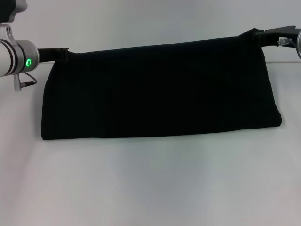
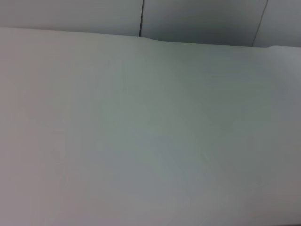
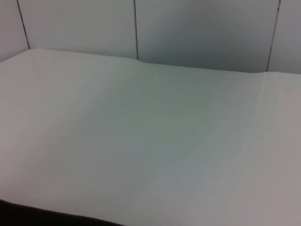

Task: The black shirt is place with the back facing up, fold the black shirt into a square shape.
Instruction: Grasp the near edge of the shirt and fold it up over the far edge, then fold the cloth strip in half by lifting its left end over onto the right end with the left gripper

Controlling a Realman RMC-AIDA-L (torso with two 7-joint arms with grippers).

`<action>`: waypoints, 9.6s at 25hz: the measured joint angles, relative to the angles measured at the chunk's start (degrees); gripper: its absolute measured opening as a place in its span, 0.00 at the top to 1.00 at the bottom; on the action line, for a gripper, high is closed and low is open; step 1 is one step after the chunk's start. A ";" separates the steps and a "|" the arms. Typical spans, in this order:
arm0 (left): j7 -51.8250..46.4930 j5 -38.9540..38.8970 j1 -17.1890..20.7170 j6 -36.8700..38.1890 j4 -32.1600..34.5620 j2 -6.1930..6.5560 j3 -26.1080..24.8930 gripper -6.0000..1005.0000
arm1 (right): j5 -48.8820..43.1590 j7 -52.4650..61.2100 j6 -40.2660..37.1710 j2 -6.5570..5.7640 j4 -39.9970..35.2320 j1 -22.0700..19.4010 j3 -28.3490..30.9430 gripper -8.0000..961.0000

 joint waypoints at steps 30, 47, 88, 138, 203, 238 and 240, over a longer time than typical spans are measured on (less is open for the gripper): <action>1.45 0.00 -3.25 -3.96 -2.74 0.01 0.19 0.99 | -0.01 -0.46 1.23 0.19 0.23 -0.67 0.02 0.94; 5.70 0.00 -4.87 -11.28 -6.57 -1.78 0.44 0.93 | -0.01 -0.48 2.20 1.13 0.39 -0.76 0.06 0.91; -5.22 -5.79 11.81 19.57 12.15 -1.80 -0.79 0.06 | 7.32 8.35 -40.03 -4.11 -7.72 -11.99 0.81 0.07; 2.85 -6.28 17.34 32.35 13.36 -1.53 -5.04 0.50 | 5.53 9.98 -36.38 -4.76 -7.77 -15.41 0.13 0.21; 3.80 -6.25 18.39 33.13 13.42 -1.49 -5.72 0.98 | -8.18 15.17 -28.10 -2.27 -6.78 -16.50 1.02 0.93; 5.54 -6.60 19.28 36.04 13.50 -1.49 -9.33 0.96 | -7.85 11.92 -27.65 -1.79 -6.35 -17.81 6.21 0.92; 5.54 -6.60 19.12 36.05 13.50 -1.49 -9.31 0.96 | -7.87 11.93 -26.65 -1.63 -5.91 -17.49 5.68 0.83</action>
